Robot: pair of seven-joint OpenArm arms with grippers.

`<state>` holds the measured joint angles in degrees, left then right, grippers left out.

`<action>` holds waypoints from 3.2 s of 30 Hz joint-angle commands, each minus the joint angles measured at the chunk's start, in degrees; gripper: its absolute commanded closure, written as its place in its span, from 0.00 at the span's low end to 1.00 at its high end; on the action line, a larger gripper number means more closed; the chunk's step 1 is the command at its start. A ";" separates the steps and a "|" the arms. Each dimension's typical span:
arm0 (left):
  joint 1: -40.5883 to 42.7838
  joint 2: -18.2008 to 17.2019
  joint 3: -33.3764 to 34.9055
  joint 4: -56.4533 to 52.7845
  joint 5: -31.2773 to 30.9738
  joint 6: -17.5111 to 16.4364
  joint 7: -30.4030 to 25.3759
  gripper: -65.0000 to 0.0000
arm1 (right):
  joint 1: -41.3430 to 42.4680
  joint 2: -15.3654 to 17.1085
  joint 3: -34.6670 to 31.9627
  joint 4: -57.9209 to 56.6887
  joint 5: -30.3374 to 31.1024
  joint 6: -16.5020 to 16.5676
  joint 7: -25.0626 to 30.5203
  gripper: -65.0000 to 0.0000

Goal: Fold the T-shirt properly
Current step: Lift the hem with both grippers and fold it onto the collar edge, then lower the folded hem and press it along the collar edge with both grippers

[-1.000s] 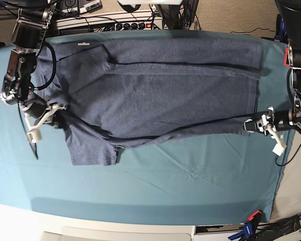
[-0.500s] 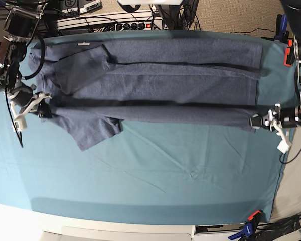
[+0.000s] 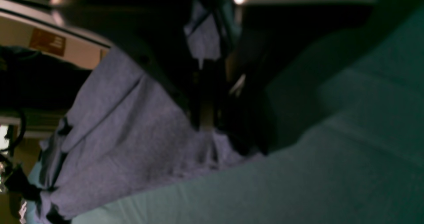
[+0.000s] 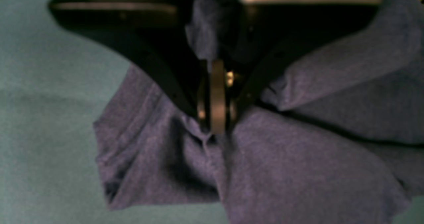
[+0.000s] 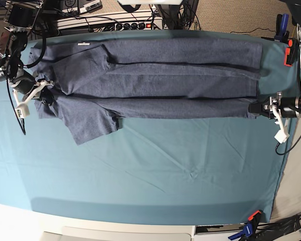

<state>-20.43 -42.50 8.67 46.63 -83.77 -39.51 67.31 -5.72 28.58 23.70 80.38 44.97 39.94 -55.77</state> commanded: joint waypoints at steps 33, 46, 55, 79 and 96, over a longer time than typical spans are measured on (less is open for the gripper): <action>6.95 -7.78 -0.35 13.51 -1.23 -0.49 0.44 1.00 | -12.70 4.61 7.56 10.64 6.99 0.06 -5.79 1.00; 7.17 -10.36 -0.35 13.77 -1.23 -0.49 0.42 1.00 | -12.72 4.61 7.54 10.64 2.95 0.06 -6.08 1.00; 7.30 -10.38 -0.35 13.84 -1.23 -0.49 0.72 1.00 | -13.92 4.59 12.37 10.67 1.57 0.06 -6.21 1.00; 12.00 -11.63 -0.35 18.91 -1.23 -0.49 0.31 1.00 | -19.21 4.24 18.34 10.71 13.44 0.06 -10.95 1.00; 11.85 -11.65 -0.35 18.91 -1.23 -0.49 0.15 1.00 | -18.97 -9.44 18.32 16.37 20.55 0.06 -13.75 0.54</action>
<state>-7.51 -52.40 8.93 64.93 -84.09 -39.70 67.90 -24.88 18.04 41.45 95.81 64.38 39.92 -70.50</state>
